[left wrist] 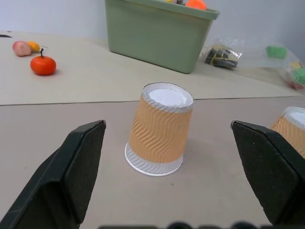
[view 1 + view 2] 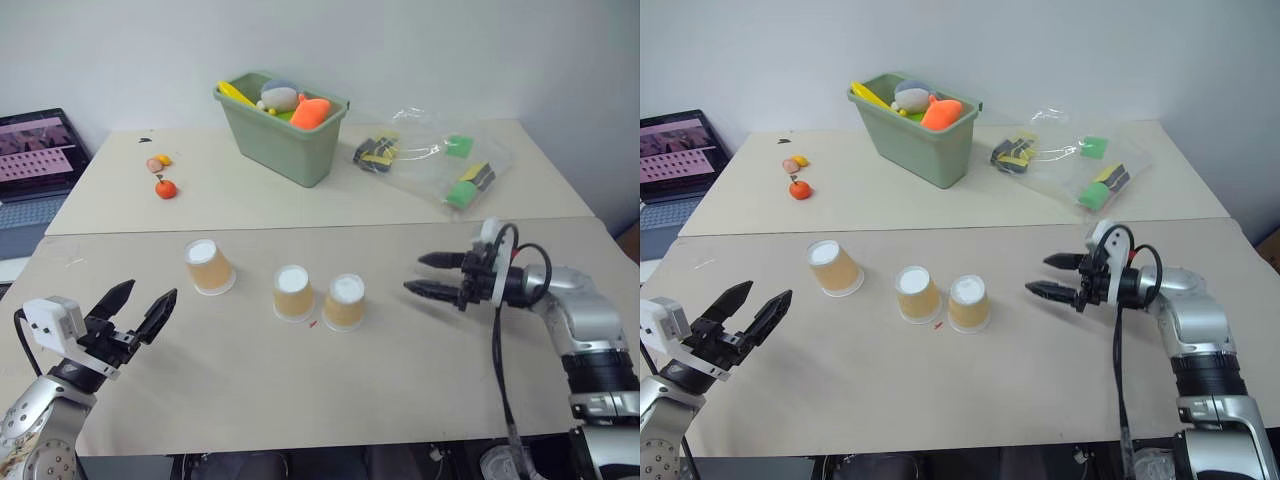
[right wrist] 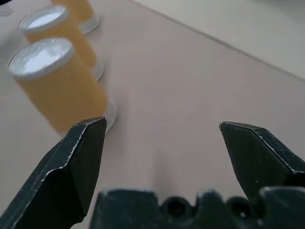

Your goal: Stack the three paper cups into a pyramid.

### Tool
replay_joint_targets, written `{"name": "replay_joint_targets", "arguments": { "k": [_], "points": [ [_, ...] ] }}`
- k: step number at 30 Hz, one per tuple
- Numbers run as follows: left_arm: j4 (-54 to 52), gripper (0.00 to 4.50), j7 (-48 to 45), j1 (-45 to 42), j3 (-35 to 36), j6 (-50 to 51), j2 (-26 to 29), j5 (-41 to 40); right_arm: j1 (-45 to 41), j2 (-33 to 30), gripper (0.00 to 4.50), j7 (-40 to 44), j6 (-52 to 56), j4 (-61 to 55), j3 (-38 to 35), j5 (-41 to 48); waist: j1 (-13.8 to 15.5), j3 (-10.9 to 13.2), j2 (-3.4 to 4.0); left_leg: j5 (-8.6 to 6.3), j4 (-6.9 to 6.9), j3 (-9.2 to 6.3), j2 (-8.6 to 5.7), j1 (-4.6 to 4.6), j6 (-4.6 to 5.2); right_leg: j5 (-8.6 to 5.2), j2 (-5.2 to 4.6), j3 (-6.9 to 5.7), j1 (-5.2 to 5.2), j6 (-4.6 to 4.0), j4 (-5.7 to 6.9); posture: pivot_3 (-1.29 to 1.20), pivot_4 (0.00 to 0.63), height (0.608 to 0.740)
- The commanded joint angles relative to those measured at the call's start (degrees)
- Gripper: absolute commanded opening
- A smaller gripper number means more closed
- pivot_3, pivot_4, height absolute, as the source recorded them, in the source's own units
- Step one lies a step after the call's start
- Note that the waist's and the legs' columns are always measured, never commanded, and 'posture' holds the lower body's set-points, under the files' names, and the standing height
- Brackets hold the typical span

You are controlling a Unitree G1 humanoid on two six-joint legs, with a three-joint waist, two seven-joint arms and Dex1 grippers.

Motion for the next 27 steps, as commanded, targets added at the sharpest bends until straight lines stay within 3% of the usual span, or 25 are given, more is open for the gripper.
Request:
{"name": "replay_joint_targets", "arguments": {
  "k": [1, 10, 15, 21, 27],
  "points": [
    [-1.1, 4.50, 0.0, -1.0, 0.4, 0.4, 0.9, -0.7, 1.5, -1.0, 4.44, 1.0, 0.5, -8.8, 0.0, 1.8, 0.1, 0.0, 0.00, 0.00, 0.00, 0.00, 0.00, 0.03, 0.00, -0.03, 0.00, 0.00, 0.00, 0.06, 0.00, 0.00, 0.150, 0.740],
    [-0.5, 4.50, -0.1, -4.0, -0.4, 1.5, 1.6, -0.3, 1.8, 1.2, 4.44, -0.4, 2.5, -11.4, 0.8, 2.7, -0.2, 0.0, -0.04, 0.06, 0.03, 0.04, 0.11, 0.16, -0.10, -0.08, 0.12, 0.00, 0.11, 0.30, 0.04, 0.00, 0.150, 0.740],
    [-1.1, 4.50, 0.4, -4.8, -0.4, 1.9, 1.6, -0.6, 6.4, -1.5, 4.44, 3.6, 8.4, -17.9, 3.6, 6.1, -0.1, 0.0, -0.04, 0.05, 0.01, 0.04, 0.19, 0.16, -0.09, -0.05, 0.21, 0.00, 0.10, 0.22, 0.03, 0.00, 0.150, 0.740],
    [-1.4, 4.50, 2.3, -4.6, 0.2, 1.4, 0.8, 0.8, 1.9, 1.2, 4.44, -1.8, 2.4, -11.3, 3.1, 0.8, -0.4, 0.0, -0.08, 0.05, 0.03, 0.13, 0.20, 0.19, -0.09, -0.04, 0.22, 0.03, 0.09, 0.24, 0.01, 0.00, 0.150, 0.740],
    [2.0, 4.50, 7.7, -4.2, 2.2, 0.7, -0.6, 4.3, -1.0, -1.3, 4.44, -2.5, -2.3, -0.3, -1.0, -1.4, -0.1, 0.0, -0.09, 0.07, 0.03, 0.13, 0.24, 0.22, -0.13, 0.00, 0.27, 0.02, 0.11, 0.20, 0.04, 0.00, 0.150, 0.740]
  ]
}}
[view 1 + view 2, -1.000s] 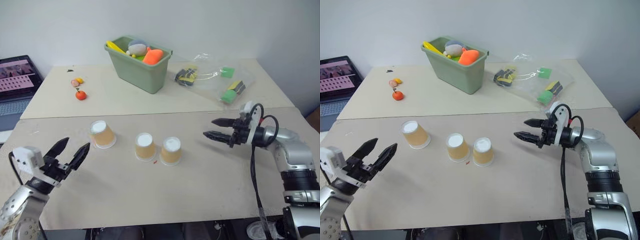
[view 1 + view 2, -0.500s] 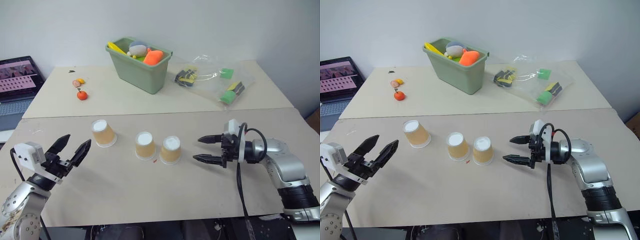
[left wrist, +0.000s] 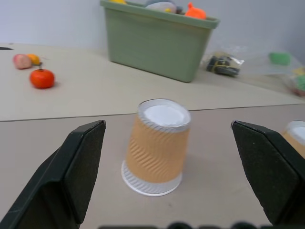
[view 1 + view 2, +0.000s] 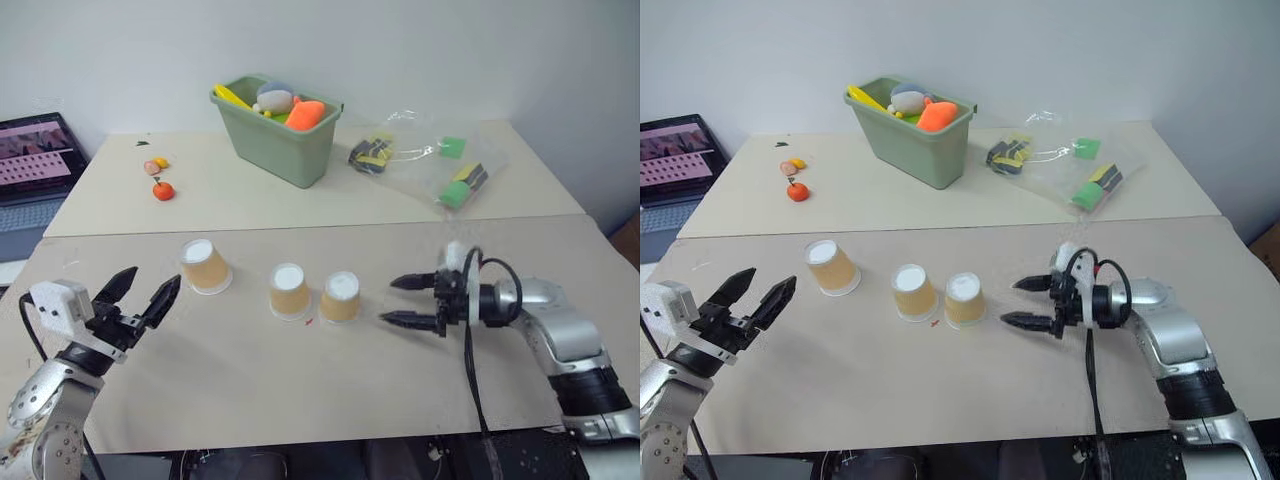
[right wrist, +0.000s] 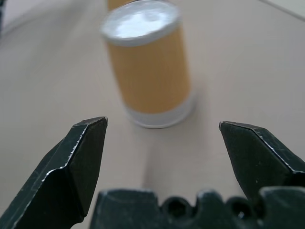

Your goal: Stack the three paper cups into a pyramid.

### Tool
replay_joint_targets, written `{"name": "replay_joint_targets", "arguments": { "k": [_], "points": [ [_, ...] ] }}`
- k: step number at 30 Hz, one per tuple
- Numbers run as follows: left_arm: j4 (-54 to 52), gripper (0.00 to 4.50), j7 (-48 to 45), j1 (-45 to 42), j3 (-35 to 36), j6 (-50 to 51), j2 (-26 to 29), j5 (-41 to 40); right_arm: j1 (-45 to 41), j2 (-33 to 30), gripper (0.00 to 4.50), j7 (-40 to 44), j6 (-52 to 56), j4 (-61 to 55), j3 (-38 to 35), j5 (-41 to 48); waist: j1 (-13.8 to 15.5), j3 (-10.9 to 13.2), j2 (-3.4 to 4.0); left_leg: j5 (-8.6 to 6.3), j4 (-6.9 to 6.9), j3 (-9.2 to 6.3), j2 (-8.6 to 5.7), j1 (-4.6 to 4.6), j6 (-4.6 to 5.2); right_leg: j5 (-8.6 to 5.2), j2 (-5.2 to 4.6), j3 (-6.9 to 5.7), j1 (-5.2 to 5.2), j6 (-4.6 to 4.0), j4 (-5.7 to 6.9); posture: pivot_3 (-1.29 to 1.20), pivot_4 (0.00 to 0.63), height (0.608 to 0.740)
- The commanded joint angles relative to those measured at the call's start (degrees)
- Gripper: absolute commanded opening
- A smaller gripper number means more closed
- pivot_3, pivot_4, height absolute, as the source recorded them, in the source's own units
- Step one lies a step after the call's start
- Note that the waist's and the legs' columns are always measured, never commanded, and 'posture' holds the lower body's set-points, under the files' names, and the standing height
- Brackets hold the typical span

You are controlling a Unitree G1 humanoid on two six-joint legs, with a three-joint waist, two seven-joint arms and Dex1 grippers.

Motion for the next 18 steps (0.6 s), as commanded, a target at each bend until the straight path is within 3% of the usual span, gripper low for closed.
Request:
{"name": "replay_joint_targets", "arguments": {
  "k": [1, 8, 18],
  "points": [
    [1.9, 4.50, 2.9, 0.2, 2.5, -1.7, -0.5, 2.2, -1.2, -2.7, 4.44, 0.6, -4.3, 5.6, -4.3, -1.1, 0.3, 0.0, 0.00, 0.00, -0.01, 0.00, 0.00, -0.01, 0.00, 0.00, 0.00, 0.00, 0.00, -0.01, -0.01, 0.00, 0.150, 0.740],
    [8.0, 4.50, 5.0, -3.4, 0.4, -3.8, -0.4, 8.0, -3.3, -3.4, 4.44, 2.3, -4.2, 7.6, -6.2, 0.5, 0.1, 0.0, 0.00, -0.01, -0.02, 0.01, 0.01, -0.03, 0.02, 0.15, 0.02, 0.00, -0.01, -0.24, -0.08, 0.00, 0.150, 0.740],
    [12.6, 4.50, 1.8, -9.9, -4.5, -5.2, 0.4, 11.0, -1.5, -3.9, 4.44, 3.1, 2.5, -3.6, -7.2, 6.0, 0.0, 0.0, -0.01, 0.01, -0.01, 0.01, 0.05, -0.05, -0.02, 0.06, 0.04, 0.00, -0.01, -0.05, -0.05, 0.00, 0.150, 0.740]
  ]
}}
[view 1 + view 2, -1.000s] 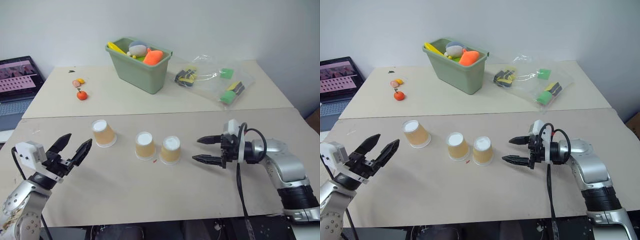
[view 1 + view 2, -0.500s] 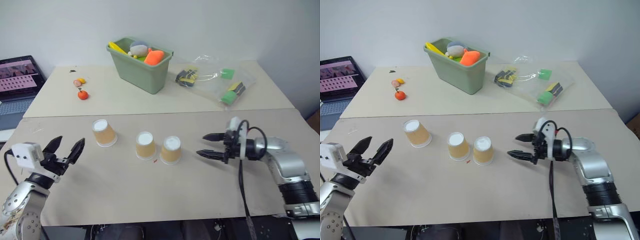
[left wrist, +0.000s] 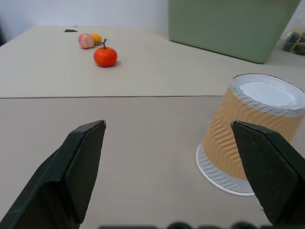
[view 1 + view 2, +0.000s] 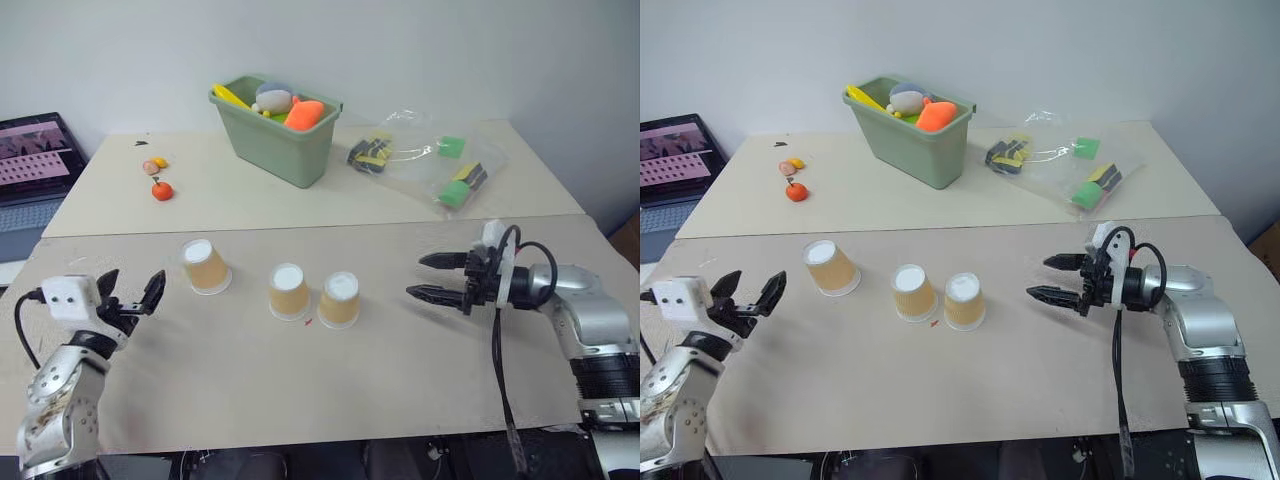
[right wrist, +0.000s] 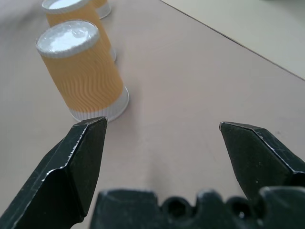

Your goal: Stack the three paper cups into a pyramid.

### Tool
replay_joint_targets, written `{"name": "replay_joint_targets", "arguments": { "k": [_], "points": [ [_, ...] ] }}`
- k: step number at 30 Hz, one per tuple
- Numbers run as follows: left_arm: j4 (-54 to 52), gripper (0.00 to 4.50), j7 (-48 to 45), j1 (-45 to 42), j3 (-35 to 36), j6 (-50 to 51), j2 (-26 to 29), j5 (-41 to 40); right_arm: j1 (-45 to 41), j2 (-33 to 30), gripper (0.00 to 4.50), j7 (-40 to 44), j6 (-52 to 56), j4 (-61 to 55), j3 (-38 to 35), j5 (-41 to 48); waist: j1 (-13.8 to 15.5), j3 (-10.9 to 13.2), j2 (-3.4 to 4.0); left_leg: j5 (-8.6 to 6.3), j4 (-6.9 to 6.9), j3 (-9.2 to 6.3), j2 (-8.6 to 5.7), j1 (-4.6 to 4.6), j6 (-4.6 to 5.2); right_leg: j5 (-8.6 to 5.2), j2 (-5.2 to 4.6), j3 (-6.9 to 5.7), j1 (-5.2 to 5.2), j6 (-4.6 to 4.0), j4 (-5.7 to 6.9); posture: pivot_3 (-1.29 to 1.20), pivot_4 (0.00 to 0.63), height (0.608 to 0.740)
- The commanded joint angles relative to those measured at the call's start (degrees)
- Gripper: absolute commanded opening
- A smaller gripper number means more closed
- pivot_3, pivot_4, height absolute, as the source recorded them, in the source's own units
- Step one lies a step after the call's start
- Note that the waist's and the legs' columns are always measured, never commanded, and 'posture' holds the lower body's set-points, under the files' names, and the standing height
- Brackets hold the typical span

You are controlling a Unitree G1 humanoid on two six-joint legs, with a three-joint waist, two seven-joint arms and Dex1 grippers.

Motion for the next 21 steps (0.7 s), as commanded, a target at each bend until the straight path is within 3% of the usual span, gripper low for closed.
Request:
{"name": "replay_joint_targets", "arguments": {
  "k": [1, 6, 12, 21],
  "points": [
    [-0.5, 4.50, -2.9, -1.2, -1.1, -0.8, 1.2, -0.3, 0.2, -2.0, 4.44, 1.0, 4.7, -7.7, -3.3, 5.4, 0.0, 0.0, 0.00, 0.00, 0.00, 0.00, 0.00, -0.02, 0.00, 0.06, 0.00, 0.00, -0.02, -0.10, -0.01, 0.00, 0.150, 0.740],
    [1.2, 4.50, -5.2, -2.9, -2.0, 0.0, 2.1, -0.5, -0.2, -2.5, 4.44, 0.4, 8.2, -13.4, -3.2, 8.4, 0.0, 0.0, 0.00, -0.02, -0.01, 0.00, 0.00, -0.08, 0.03, 0.19, 0.00, -0.01, -0.07, -0.32, -0.06, 0.00, 0.150, 0.740],
    [3.4, 4.50, -6.3, -5.8, -3.4, 0.4, 2.1, -0.2, 0.2, -2.2, 4.44, -0.3, 11.7, -18.8, -2.6, 11.9, 0.2, 0.0, 0.00, -0.01, 0.01, 0.00, 0.00, -0.06, 0.02, -0.02, 0.00, -0.01, -0.07, 0.02, -0.02, 0.00, 0.150, 0.740],
    [5.0, 4.50, -9.2, -8.7, -7.7, 0.9, 2.4, 0.3, -0.5, -2.2, 4.44, -2.1, 13.1, -21.1, -2.7, 13.6, 0.7, 0.0, -0.01, -0.01, 0.01, 0.00, 0.00, -0.08, 0.01, 0.09, 0.00, -0.01, -0.07, -0.15, -0.04, 0.00, 0.150, 0.740]
  ]
}}
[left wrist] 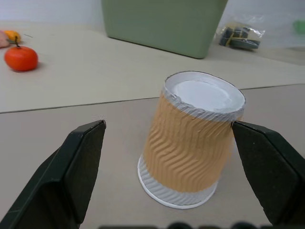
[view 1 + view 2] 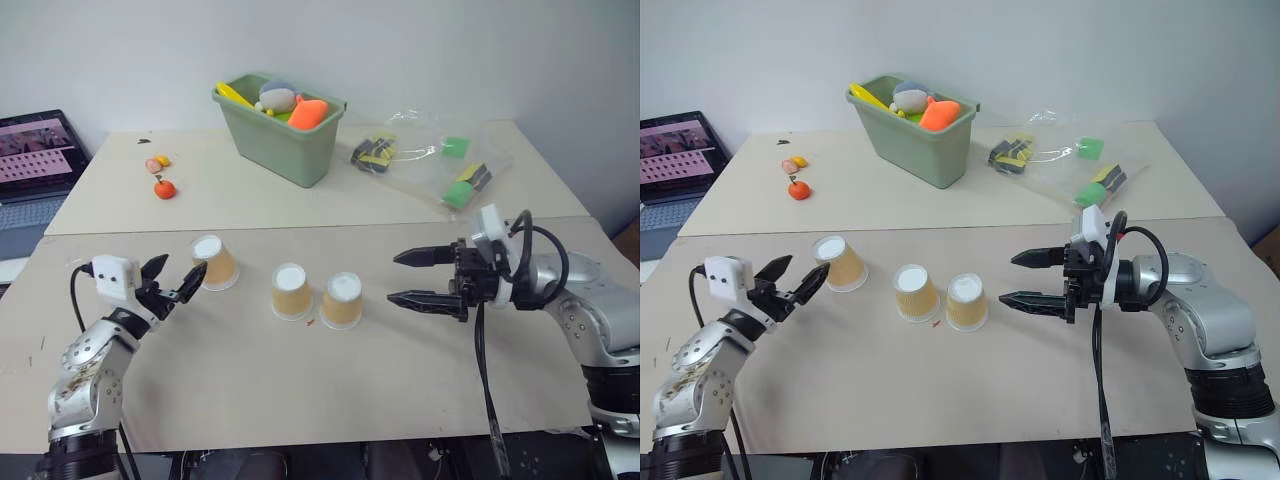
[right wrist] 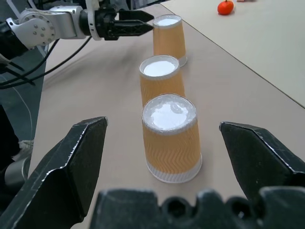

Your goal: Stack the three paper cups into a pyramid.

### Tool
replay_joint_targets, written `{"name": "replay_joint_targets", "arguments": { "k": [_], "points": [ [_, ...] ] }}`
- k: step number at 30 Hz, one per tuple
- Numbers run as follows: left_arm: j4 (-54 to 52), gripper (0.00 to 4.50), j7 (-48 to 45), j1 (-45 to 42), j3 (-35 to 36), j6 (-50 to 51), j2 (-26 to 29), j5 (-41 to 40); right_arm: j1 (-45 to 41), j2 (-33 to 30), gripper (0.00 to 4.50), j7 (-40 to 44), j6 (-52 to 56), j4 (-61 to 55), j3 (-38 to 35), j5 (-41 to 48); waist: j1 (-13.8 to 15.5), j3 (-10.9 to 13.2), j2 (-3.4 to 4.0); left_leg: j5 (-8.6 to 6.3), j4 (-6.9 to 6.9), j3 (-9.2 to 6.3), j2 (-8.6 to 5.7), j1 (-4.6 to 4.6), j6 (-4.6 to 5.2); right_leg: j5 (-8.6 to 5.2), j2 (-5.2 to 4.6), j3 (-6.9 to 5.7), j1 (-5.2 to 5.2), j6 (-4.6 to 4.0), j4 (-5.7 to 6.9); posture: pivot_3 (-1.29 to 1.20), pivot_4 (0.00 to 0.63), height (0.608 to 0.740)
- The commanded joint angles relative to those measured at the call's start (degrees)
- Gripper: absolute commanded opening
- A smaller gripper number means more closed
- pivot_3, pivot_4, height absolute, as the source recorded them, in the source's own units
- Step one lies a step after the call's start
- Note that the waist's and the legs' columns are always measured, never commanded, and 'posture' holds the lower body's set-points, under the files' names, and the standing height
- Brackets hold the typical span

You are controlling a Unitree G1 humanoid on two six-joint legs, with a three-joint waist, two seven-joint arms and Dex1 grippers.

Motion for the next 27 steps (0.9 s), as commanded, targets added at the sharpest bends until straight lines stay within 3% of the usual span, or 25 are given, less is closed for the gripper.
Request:
{"name": "replay_joint_targets", "arguments": {
  "k": [1, 26, 27],
  "points": [
    [-0.8, 4.50, -1.5, -0.5, -0.4, 0.3, 1.5, 0.3, -0.7, -0.4, 4.44, -0.7, 0.2, -2.2, -1.5, 1.4, 0.0, 0.0, 0.00, 0.00, 0.00, 0.00, 0.00, 0.00, 0.00, 0.01, 0.00, 0.00, 0.00, -0.02, -0.01, 0.00, 0.150, 0.740],
    [14.5, 4.50, -2.1, -18.1, -6.2, -3.5, -1.3, 6.1, 0.4, -0.2, 4.44, -2.9, -0.5, -2.7, -1.9, 1.1, 0.4, 0.0, -0.02, 0.00, 0.00, 0.00, 0.00, -0.02, 0.00, 0.16, 0.01, -0.02, -0.03, -0.19, -0.17, 0.00, 0.150, 0.740],
    [15.1, 4.24, -2.0, -18.5, -6.3, -3.8, -1.5, 6.3, 0.4, -0.1, 4.49, -3.0, -0.4, -2.6, -2.0, 1.2, 0.4, 0.0, -0.02, 0.00, 0.01, 0.00, 0.00, 0.00, -0.01, 0.18, 0.01, -0.02, -0.04, -0.16, -0.19, 0.00, 0.150, 0.740]
  ]
}}
